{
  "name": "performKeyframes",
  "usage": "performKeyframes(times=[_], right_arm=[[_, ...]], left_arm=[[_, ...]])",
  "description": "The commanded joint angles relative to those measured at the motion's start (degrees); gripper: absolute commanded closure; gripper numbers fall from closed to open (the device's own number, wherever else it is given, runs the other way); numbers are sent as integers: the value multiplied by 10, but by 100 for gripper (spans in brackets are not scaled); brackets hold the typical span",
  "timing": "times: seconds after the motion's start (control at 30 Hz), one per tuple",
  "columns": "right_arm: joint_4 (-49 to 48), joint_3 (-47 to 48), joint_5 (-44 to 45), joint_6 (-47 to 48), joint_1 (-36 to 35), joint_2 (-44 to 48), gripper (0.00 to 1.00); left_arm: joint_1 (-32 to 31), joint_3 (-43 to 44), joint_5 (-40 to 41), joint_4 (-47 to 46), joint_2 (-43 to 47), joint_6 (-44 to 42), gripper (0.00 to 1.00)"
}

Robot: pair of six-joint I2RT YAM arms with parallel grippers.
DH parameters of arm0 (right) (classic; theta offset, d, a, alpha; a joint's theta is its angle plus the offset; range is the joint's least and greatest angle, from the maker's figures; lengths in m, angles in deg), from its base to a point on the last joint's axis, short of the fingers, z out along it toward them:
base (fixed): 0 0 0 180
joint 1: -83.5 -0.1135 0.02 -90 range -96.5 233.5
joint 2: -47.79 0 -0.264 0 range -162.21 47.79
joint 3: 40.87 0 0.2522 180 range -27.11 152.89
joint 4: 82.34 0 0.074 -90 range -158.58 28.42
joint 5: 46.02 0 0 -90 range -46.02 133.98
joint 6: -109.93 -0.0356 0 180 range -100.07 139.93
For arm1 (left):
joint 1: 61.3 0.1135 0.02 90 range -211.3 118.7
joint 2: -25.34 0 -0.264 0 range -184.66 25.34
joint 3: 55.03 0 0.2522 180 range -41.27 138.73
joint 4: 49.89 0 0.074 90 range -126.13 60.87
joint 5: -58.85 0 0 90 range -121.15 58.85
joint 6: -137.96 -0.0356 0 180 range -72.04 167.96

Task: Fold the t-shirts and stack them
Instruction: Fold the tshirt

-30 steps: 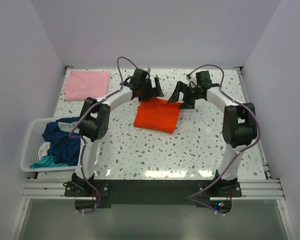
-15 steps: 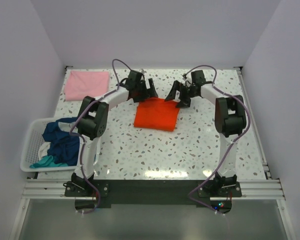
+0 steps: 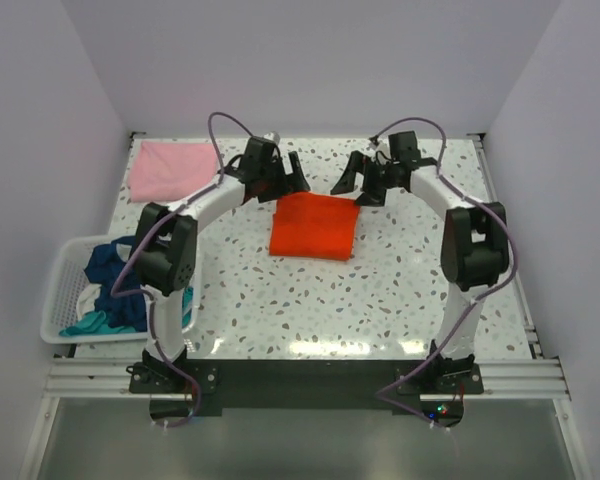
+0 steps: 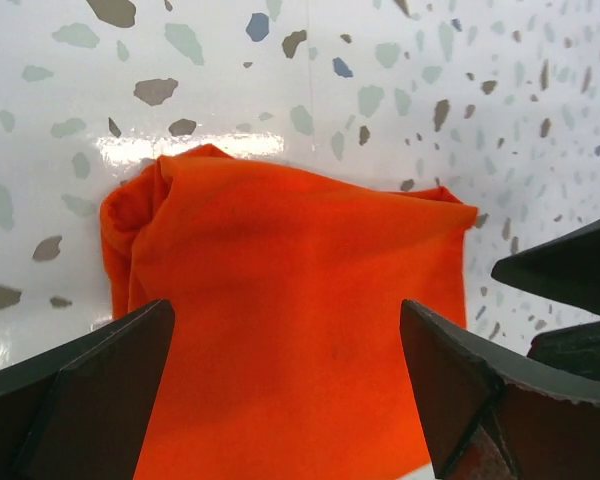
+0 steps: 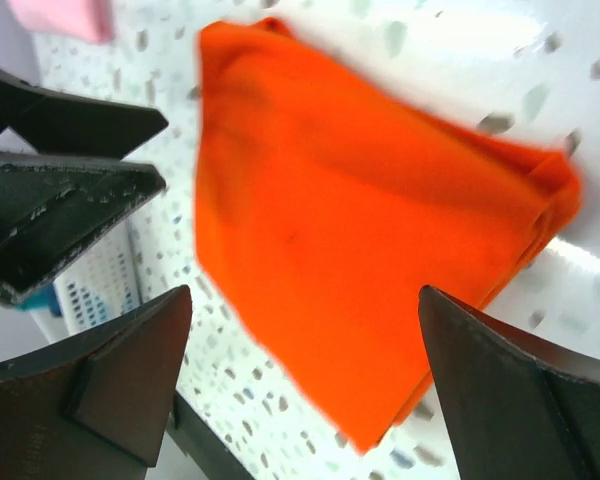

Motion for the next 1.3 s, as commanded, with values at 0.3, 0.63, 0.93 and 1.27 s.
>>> performKeyframes(times=[0.3, 0.63, 0.93, 1.27], right_arm=[[-206, -311, -59, -82, -61, 246, 1], [-227, -399, -1, -81, -62, 148, 1], [-131, -355, 26, -24, -61, 229, 1], [50, -290, 135, 40, -61, 441, 1]], left_arm=[[-65, -295, -17, -145, 212, 50, 0], [-62, -389, -11, -148, 196, 59, 0], [-60, -418, 21, -119, 273, 47, 0], [-42, -340, 131, -13, 360, -11, 0]])
